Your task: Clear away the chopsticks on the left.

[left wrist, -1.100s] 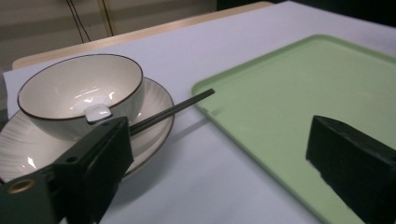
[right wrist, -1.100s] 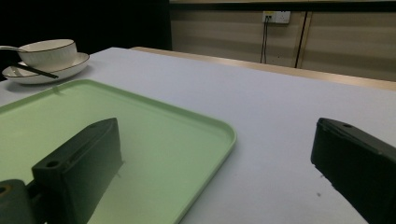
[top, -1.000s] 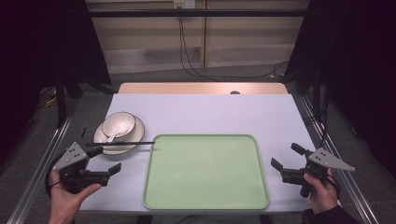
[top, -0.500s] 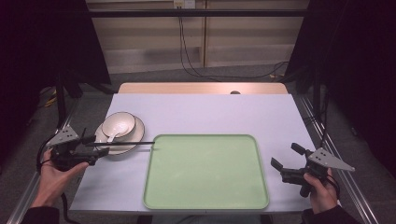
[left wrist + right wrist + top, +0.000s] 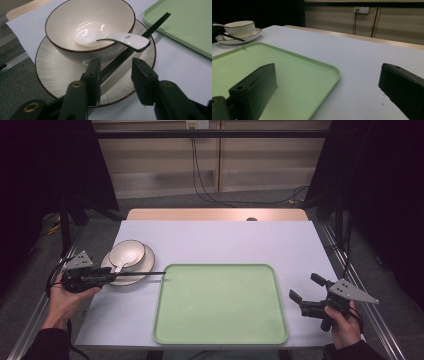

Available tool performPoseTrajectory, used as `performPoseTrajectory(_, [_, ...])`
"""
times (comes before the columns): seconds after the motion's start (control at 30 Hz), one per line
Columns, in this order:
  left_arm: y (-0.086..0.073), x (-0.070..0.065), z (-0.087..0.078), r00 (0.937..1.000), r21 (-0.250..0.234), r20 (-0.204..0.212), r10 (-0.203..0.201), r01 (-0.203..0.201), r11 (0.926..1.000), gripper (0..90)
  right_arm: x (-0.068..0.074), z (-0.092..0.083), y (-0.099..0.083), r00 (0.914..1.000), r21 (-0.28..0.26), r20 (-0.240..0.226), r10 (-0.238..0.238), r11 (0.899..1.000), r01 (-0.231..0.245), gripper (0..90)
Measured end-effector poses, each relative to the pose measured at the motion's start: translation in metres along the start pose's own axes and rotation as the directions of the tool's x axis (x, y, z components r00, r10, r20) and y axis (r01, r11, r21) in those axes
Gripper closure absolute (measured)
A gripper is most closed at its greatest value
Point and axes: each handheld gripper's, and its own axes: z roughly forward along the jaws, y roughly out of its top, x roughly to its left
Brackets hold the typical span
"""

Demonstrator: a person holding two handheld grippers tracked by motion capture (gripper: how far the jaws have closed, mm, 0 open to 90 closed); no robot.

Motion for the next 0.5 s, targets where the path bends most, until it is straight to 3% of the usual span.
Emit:
performPoseTrajectory(0.1, [0.001,0.002,0.006,0.9995,0.036,-0.001,0.030,-0.030,0.9989,66.4,0.000,0.000,0.000,1.0000,-0.003,0.000,-0.002,1.000,0.002,1.4])
performPoseTrajectory(0.3, [-0.001,0.005,0.013,0.9991,0.034,0.007,0.043,-0.043,0.9985,71.7,0.000,0.000,0.000,1.0000,-0.006,-0.005,-0.004,1.000,0.004,1.3])
performPoseTrajectory(0.5, [-0.003,0.004,0.016,0.9981,0.029,0.009,0.061,-0.062,0.9977,70.9,0.001,0.000,0.000,0.9999,-0.004,-0.013,-0.006,1.000,0.006,1.4])
